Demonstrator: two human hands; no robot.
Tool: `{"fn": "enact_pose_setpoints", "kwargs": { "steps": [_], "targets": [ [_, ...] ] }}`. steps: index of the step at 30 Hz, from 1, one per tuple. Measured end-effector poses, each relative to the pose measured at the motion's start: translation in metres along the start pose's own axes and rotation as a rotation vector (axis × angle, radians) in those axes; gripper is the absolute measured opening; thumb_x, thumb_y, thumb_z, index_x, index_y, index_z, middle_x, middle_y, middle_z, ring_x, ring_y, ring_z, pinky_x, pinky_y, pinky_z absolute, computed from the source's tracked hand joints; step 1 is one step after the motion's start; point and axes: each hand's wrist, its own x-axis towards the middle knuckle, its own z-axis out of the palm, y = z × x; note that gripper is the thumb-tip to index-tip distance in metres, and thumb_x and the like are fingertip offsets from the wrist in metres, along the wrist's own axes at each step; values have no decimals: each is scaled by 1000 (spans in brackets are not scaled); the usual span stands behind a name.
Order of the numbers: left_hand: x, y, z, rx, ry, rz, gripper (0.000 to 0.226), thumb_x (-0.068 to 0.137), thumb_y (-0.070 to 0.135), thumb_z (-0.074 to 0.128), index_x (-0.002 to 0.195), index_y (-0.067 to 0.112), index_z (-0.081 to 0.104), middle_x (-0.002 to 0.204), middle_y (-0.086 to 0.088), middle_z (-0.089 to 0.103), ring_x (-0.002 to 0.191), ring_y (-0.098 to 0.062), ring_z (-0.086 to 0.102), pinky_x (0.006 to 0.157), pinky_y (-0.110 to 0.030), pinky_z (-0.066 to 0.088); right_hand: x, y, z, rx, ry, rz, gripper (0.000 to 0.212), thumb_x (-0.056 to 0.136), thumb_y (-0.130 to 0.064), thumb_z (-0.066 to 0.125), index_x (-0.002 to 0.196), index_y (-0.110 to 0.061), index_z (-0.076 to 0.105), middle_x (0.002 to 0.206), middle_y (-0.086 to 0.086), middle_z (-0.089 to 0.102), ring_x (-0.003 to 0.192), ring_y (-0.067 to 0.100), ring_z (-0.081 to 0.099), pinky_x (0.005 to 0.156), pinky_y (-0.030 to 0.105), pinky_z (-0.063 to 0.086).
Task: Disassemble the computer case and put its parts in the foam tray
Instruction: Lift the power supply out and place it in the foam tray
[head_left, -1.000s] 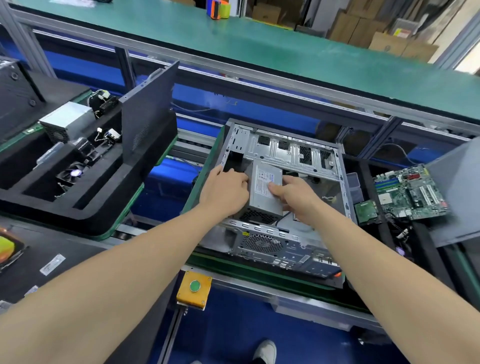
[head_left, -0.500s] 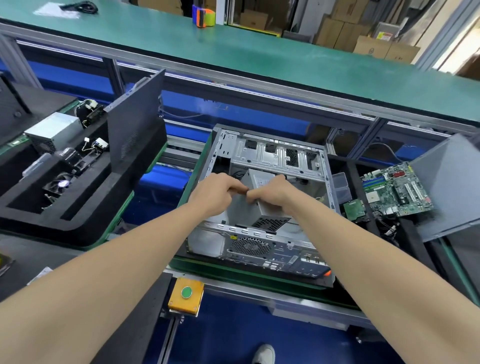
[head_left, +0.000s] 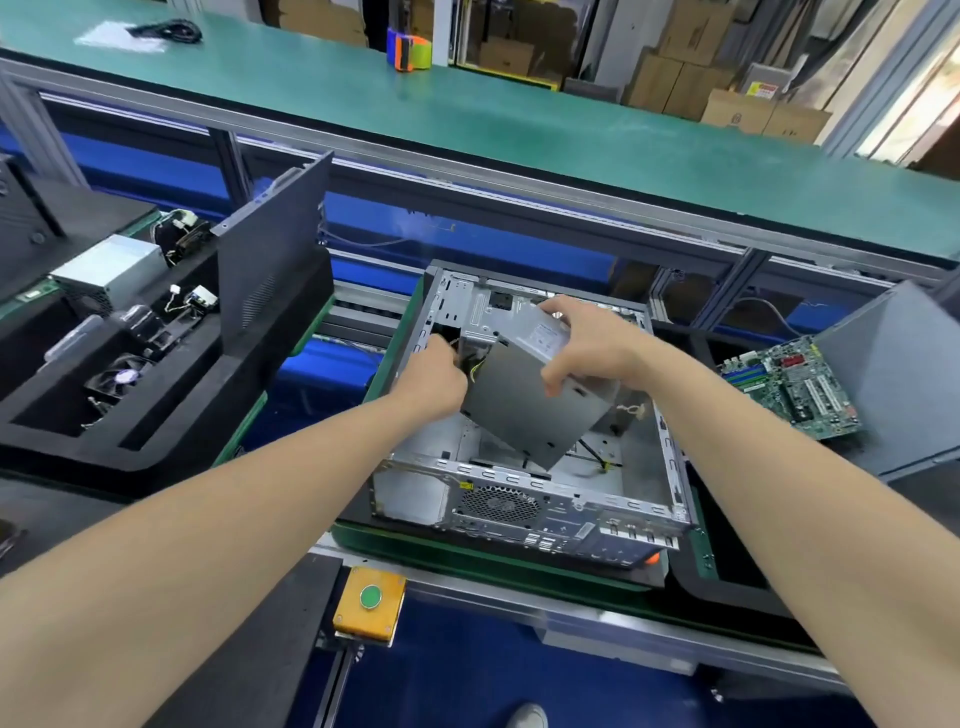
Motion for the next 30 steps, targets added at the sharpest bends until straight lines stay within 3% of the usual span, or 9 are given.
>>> {"fn": "enact_pose_setpoints", "kwargs": {
  "steps": [3, 6, 10, 14, 17, 20, 22, 26, 30],
  "targets": [
    [3, 4, 4, -465, -253, -351, 31, 107, 18, 40, 130, 0, 51, 107, -20, 57, 92, -33, 62, 84, -40, 49, -13, 9, -22, 1, -14, -42, 111, 46, -25, 90, 148, -35, 46, 134, -6, 58, 116, 20, 60, 94, 41, 56],
    [7, 4, 12, -841, -460, -482, 52, 108, 40, 35, 127, -3, 57, 114, -20, 61, 121, -38, 59, 105, -46, 45, -27, 17, -35, 1, -48, -100, 110, 47, -23, 91, 147, -36, 46, 136, -10, 57, 120, 17, 59, 95, 39, 54],
    [12, 15, 22, -1154, -542, -499, 44, 101, 48, 44, 93, 7, 60, 76, -8, 71, 63, -25, 68, 63, -32, 53, -45, 27, -41, 23, -57, -142, 107, 49, -21, 88, 146, -40, 48, 131, -24, 57, 117, -1, 57, 89, 28, 49],
    [16, 28, 39, -1132, -521, -480, 20, 101, 28, 61, 94, 10, 62, 77, -4, 65, 69, -22, 68, 70, -38, 59, -62, 38, -42, 58, -38, -149, 107, 49, -22, 88, 145, -42, 46, 118, -42, 54, 108, -19, 54, 76, 6, 45],
    [16, 32, 49, -1082, -564, -455, 11, 100, 9, 59, 94, 5, 68, 91, -9, 70, 84, -24, 71, 87, -44, 60, -73, 46, -45, 94, -47, -138, 102, 51, -17, 88, 141, -46, 50, 114, -41, 56, 108, -13, 57, 75, 8, 49],
    [15, 29, 48, -981, -543, -345, 26, 95, -15, 52, 84, 9, 54, 88, -13, 77, 84, -23, 76, 86, -41, 60, -82, 53, -47, 93, -80, -148, 98, 51, -14, 85, 134, -53, 51, 116, -32, 59, 107, -1, 61, 77, 12, 53],
    [15, 29, 45, -835, -473, -191, 37, 87, -24, 53, 80, 13, 53, 104, -21, 76, 95, -28, 75, 78, -39, 61, -84, 59, -46, 89, -95, -163, 97, 52, -12, 84, 134, -51, 51, 121, -23, 60, 106, 2, 61, 76, 11, 52],
    [-1, 52, 34, -793, -383, 54, 20, 90, -9, 62, 104, 3, 72, 96, -16, 78, 79, -21, 76, 59, -28, 59, -85, 69, -43, 113, -62, -170, 101, 53, -12, 85, 144, -37, 49, 133, -13, 57, 109, -7, 57, 77, 6, 46],
    [-11, 80, 34, -702, -316, 322, 28, 99, 11, 62, 125, 20, 68, 89, -2, 77, 82, -17, 70, 78, -34, 55, -84, 79, -43, 188, 25, -182, 106, 51, -13, 87, 148, -29, 49, 135, -5, 58, 115, 3, 59, 85, 14, 49]
  ]
}}
